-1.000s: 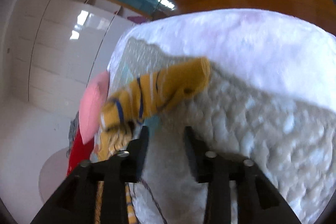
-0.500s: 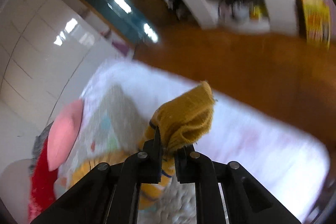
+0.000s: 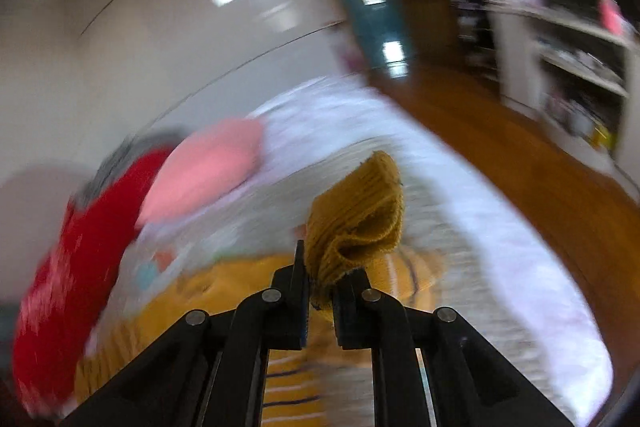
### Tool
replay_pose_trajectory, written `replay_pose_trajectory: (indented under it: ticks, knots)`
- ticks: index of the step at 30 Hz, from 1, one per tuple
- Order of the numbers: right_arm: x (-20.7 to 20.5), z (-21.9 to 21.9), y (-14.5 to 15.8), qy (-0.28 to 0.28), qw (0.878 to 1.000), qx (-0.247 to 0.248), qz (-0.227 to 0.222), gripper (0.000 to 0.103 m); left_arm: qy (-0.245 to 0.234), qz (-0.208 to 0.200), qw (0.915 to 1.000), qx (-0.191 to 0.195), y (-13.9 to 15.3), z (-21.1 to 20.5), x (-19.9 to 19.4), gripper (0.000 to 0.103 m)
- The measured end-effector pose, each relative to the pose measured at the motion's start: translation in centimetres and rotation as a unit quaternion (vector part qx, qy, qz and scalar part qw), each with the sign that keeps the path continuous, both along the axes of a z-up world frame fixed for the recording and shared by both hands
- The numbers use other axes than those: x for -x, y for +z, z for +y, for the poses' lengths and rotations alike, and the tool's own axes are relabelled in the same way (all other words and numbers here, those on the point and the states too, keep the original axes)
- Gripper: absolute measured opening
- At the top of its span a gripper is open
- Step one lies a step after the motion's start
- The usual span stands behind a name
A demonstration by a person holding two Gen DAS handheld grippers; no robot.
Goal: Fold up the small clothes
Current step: 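Carry the held sleeve across the sweater body toward the collar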
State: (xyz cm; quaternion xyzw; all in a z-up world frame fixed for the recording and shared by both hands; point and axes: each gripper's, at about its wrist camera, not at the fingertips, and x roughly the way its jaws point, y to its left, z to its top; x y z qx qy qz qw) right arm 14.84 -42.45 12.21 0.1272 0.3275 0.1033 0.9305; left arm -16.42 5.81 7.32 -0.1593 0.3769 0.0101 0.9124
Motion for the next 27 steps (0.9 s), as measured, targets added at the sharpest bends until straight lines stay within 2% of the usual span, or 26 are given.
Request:
replay_pose_trajectory:
  ticks: [2,4,5,8,11,14,15,17,19,22,25,27]
  knots:
    - [-0.8,6.5,-0.9,0.058,0.998,0.022,0.009,0.01,0.018,-0.007,0.9998,-0.007,0.2,1.6,1.0,0.098]
    - [-1.1,14.5,-2.5,0.122,0.991,0.05,0.023,0.01,0.032,-0.01,0.9993,-0.013,0.2,2.9,2.0,0.098]
    - [-1.0,16.9,-3.4,0.14,0.988,0.059,0.028,0.01,0.04,-0.011,0.999,-0.016,0.1,3.7,2.6,0.098]
    - [-0.7,26.9,-7.8,0.217,0.969,0.094,0.069,0.013,0.067,-0.01,0.9975,-0.023,-0.2,5.8,3.8,0.098]
    - [0.4,32.6,-11.9,0.266,0.953,0.102,0.108,0.035,0.09,-0.006,0.9959,-0.014,-0.8,7.5,4.8,0.098]
    - [3.7,36.4,-14.1,0.319,0.935,0.096,0.122,0.043,0.106,0.0,0.9943,-0.001,-1.3,8.8,5.7,0.098]
    - [4.5,36.7,-14.1,0.331,0.931,0.105,0.116,0.048,0.11,0.002,0.9939,0.001,-1.5,9.1,5.8,0.098]
    - [6.2,36.4,-13.5,0.345,0.925,0.133,0.091,0.05,0.115,0.003,0.9934,0.003,-1.7,9.5,5.9,0.098]
    - [6.8,34.8,-12.7,0.339,0.925,0.154,0.072,0.05,0.117,0.002,0.9932,0.003,-1.8,9.7,6.1,0.098]
    - [5.6,30.4,-10.7,0.297,0.939,0.161,0.057,0.05,0.117,0.0,0.9931,0.008,-2.0,9.6,6.1,0.098]
    - [2.9,24.3,-9.5,0.217,0.963,0.148,0.064,0.047,0.114,0.0,0.9932,0.021,-2.5,9.5,5.7,0.098]
    - [1.2,21.7,-9.6,0.182,0.97,0.136,0.084,0.031,0.111,0.004,0.9934,0.03,-2.9,9.4,5.4,0.098]
